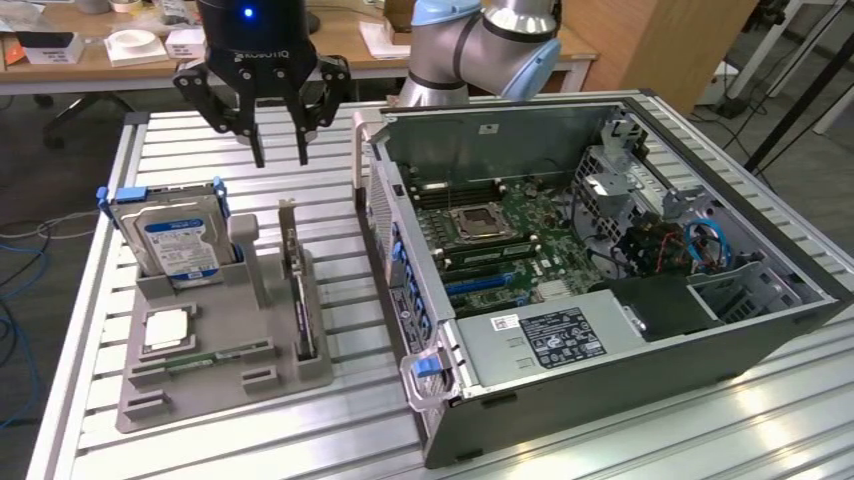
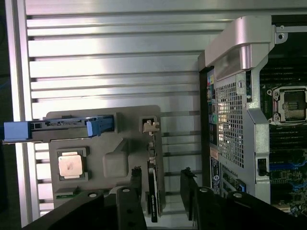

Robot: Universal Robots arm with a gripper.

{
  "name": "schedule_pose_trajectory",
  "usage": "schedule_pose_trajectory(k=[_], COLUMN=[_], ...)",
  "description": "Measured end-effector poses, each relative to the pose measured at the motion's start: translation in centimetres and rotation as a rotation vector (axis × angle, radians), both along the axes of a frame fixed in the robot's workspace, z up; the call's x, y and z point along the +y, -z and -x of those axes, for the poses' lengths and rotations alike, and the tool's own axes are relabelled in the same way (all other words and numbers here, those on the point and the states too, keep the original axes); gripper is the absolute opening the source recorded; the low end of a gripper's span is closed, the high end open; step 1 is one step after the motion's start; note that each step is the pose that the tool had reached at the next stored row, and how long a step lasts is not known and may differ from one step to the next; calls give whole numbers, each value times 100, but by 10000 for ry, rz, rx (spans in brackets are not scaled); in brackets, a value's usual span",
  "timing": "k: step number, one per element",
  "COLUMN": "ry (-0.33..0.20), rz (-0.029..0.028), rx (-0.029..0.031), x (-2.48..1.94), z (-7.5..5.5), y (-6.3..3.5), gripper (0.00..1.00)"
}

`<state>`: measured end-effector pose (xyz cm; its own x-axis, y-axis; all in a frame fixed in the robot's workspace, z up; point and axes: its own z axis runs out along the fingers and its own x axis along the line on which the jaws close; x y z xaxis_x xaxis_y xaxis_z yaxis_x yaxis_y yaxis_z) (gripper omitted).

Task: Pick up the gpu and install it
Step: 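Pick up the gpu and move the gpu toward the slot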

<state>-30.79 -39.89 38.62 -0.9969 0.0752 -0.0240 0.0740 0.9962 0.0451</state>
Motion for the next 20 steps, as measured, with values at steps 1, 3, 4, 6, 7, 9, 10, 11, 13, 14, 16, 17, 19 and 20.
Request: schedule_pose_trajectory(k=[1, 3, 4, 6, 7, 9, 10, 11, 13, 14, 16, 17, 19, 20], ry=[0, 1, 0, 0, 0, 0, 0, 0, 1, 1, -1, -1, 0, 1], rz=[0, 1, 0, 0, 0, 1, 1, 0, 1, 1, 1, 1, 1, 1], rx=[0, 0, 0, 1, 0, 0, 0, 0, 0, 0, 1, 0, 0, 1], x=[0, 0, 0, 0, 0, 0, 0, 0, -1, -3, -11, -16, -26, -32], z=[0, 0, 0, 0, 0, 0, 0, 0, 1, 1, 0, 0, 0, 1], y=[0, 0, 0, 0, 0, 0, 0, 0, 0, 0, 0, 0, 0, 0], gripper=[47, 53, 53, 53, 53, 53, 53, 53, 53, 53, 53, 53, 53, 53])
